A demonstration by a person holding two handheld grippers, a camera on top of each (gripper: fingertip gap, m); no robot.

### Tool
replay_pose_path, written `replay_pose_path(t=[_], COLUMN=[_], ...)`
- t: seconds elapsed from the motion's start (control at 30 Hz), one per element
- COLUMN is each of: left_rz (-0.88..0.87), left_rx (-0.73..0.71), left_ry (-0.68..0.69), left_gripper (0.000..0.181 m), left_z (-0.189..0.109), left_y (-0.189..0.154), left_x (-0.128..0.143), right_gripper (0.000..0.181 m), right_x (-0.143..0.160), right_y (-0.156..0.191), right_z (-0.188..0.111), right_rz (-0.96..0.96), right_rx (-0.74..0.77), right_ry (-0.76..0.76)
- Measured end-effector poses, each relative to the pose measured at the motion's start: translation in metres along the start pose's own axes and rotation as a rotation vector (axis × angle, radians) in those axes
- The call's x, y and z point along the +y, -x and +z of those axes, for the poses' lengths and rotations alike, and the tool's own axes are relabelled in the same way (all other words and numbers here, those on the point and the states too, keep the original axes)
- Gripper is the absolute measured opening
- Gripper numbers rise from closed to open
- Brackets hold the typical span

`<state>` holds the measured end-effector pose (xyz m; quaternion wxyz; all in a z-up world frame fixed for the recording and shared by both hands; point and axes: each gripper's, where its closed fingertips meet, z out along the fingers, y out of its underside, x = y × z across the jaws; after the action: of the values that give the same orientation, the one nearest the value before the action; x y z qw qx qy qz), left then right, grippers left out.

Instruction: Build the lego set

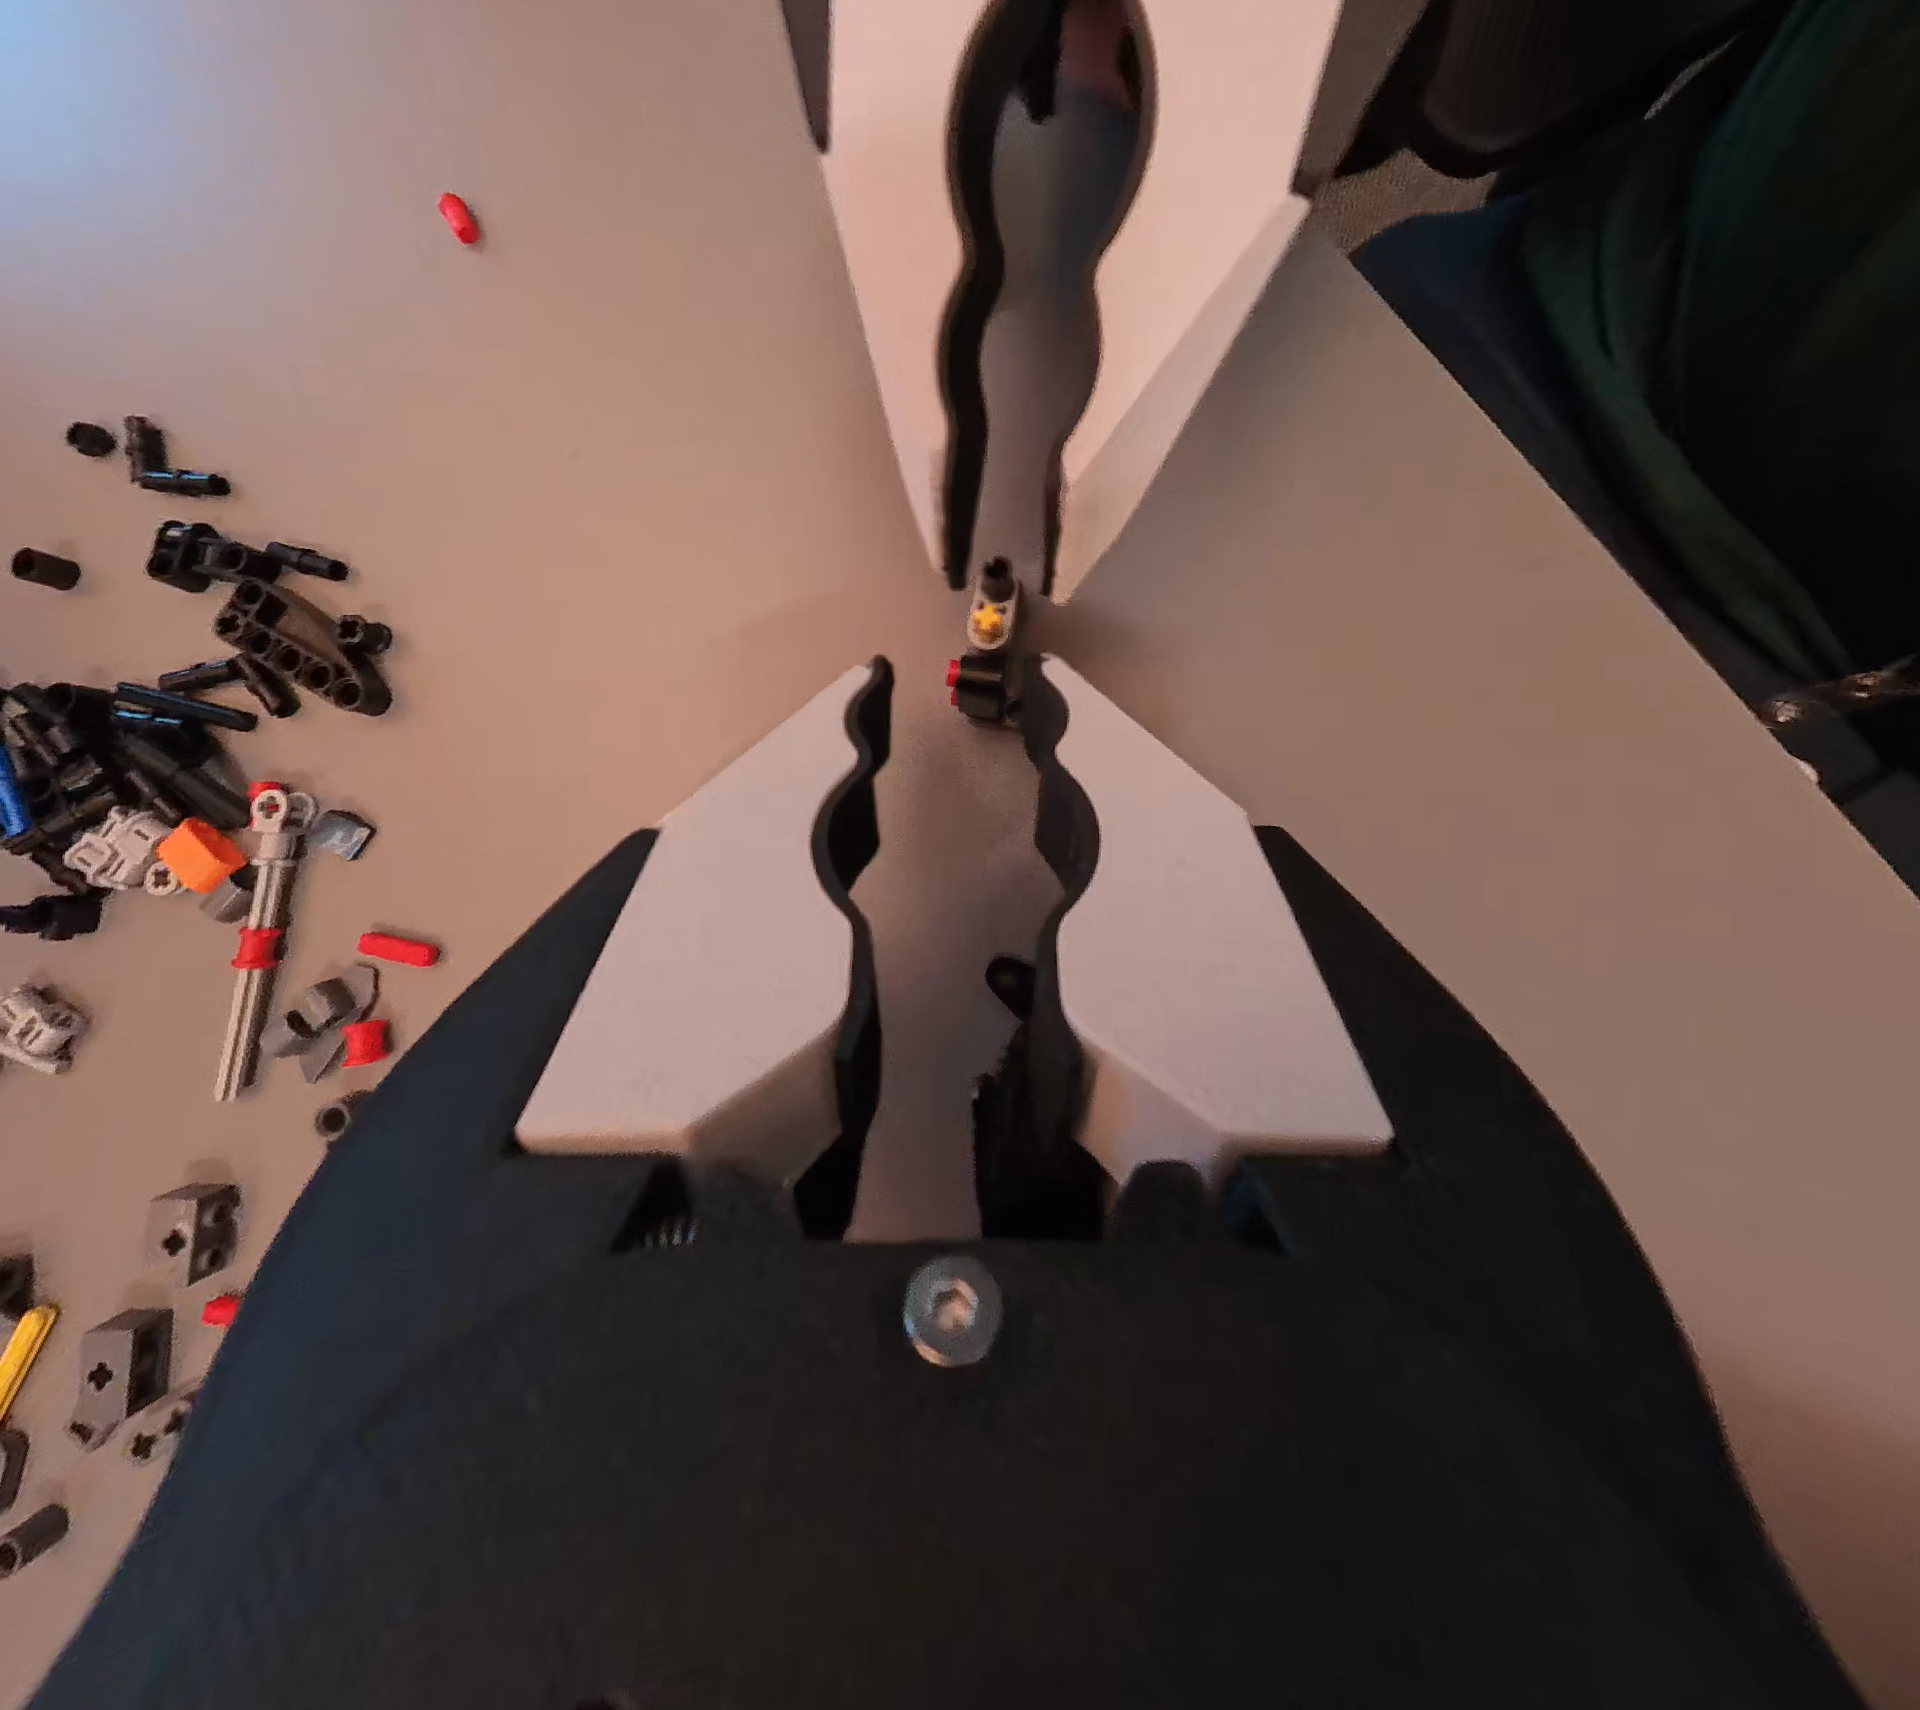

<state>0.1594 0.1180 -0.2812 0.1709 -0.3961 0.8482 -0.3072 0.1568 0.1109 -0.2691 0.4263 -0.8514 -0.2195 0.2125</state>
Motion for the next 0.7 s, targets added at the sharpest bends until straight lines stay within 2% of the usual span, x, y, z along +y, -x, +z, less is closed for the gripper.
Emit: replay_pose_path(t=[0.17, 0.37, 0.6, 0.7], left_rz=[-0.036, -0.079, -0.082, -0.075], left_rx=[-0.013, -0.053, -0.150, -0.178], left_ry=[0.025, 0.026, 0.158, 0.153], left_gripper=[0.034, 0.030, 0.023, 0.014], left_z=[-0.014, -0.048, -0.034, -0.028], left_y=[-0.001, -0.031, -0.045, -0.045], left_x=[0.006, 0.017, 0.044, 0.043], right_gripper=[0.017, 0.018, 0.017, 0.015], right_x=[-0.003, -0.016, -0.015, -0.017], right_y=[-0.002, -0.008, 0.007, 0.011], right_z=[-0.005, -0.027, -0.020, -0.021], right_rz=[0.000, -0.049, -0.079, -0.111], right_rx=[-0.005, 0.033, 0.000, 0.015], right_ry=[-0.001, -0.042, -0.053, -0.057])
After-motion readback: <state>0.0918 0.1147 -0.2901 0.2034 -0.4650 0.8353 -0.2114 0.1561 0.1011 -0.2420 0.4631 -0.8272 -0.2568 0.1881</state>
